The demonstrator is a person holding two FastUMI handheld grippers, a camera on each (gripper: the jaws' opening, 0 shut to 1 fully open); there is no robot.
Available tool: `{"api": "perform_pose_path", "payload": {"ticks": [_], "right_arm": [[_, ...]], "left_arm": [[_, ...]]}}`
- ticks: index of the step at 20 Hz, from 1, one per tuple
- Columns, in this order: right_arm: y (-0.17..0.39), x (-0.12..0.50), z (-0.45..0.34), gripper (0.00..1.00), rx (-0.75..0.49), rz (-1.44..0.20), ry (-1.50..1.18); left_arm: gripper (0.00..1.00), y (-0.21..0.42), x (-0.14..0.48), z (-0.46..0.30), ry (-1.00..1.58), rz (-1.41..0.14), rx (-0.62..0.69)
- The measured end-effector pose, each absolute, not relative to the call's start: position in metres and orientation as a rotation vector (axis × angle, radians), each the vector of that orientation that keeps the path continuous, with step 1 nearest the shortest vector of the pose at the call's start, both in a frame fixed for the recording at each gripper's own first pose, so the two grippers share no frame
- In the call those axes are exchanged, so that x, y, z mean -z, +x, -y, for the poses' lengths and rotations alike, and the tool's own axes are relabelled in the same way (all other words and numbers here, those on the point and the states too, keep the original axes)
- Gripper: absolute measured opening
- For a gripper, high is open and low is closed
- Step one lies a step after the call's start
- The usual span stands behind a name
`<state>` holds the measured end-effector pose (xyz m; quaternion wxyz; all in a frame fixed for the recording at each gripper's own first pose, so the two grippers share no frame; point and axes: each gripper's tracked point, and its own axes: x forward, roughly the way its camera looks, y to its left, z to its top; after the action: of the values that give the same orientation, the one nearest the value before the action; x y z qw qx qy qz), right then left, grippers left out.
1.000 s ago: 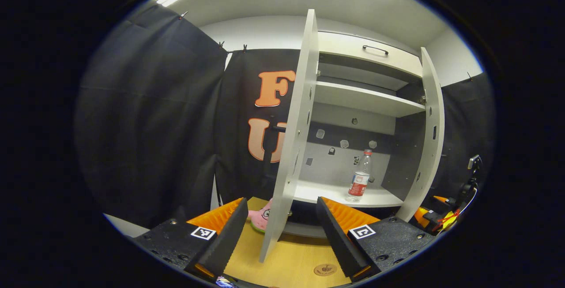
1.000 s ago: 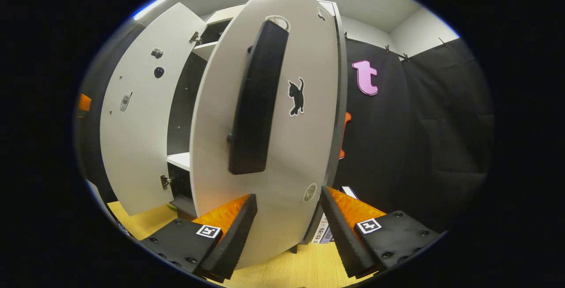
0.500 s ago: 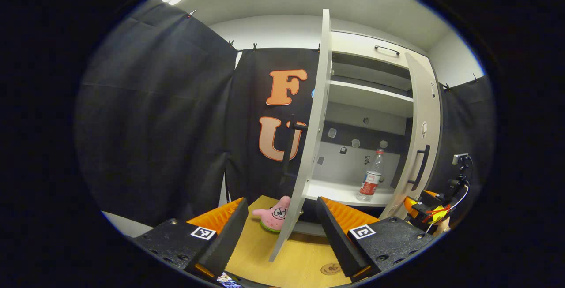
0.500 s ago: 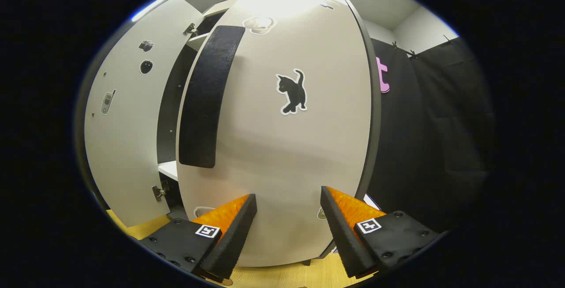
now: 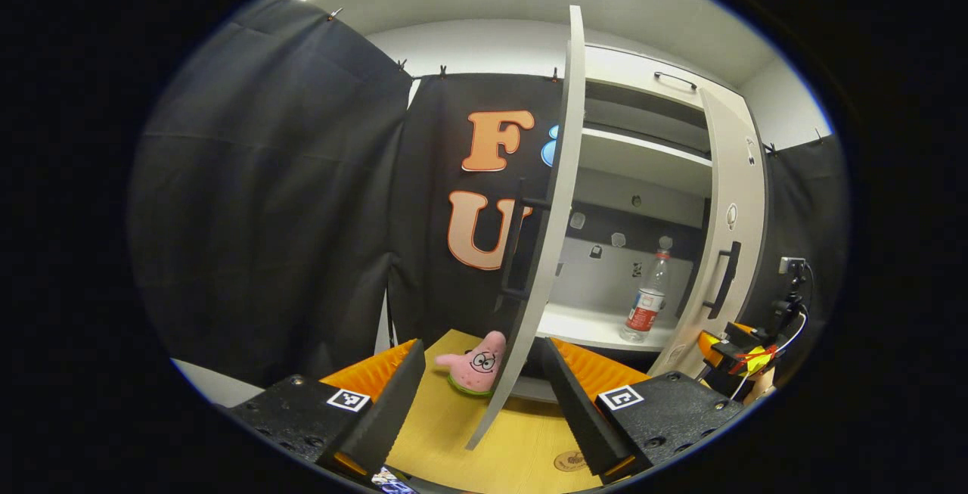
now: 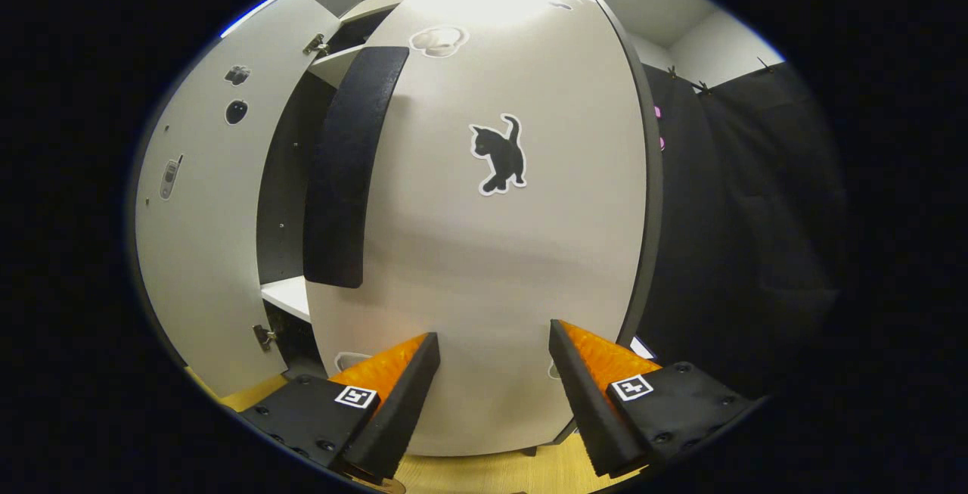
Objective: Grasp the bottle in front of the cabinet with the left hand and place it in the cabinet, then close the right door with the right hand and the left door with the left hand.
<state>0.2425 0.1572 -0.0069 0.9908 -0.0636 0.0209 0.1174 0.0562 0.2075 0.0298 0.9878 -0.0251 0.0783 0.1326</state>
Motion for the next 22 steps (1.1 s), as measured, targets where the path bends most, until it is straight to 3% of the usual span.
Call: {"api": "perform_pose_path", "payload": {"ticks": [12,15,16,22], "right_arm": [[0.239,0.005,-0.159,0.97,-0.186,-0.065,-0.146],[0.213,-0.005,-0.145,0.97,-0.161,-0.06,-0.149],[0.204,-0.009,-0.14,0.87,-0.152,-0.059,-0.149],[0.155,-0.033,-0.109,0.88,-0.109,-0.048,-0.14]], "left_arm": [[0.95,0.101,0.006,-0.239,-0.05,-0.227,-0.232],[0.94,0.106,0.012,-0.243,-0.042,-0.234,-0.213],[0.95,0.107,0.012,-0.241,-0.052,-0.234,-0.198],[0.94,0.109,0.013,-0.226,-0.069,-0.24,-0.127]]}}
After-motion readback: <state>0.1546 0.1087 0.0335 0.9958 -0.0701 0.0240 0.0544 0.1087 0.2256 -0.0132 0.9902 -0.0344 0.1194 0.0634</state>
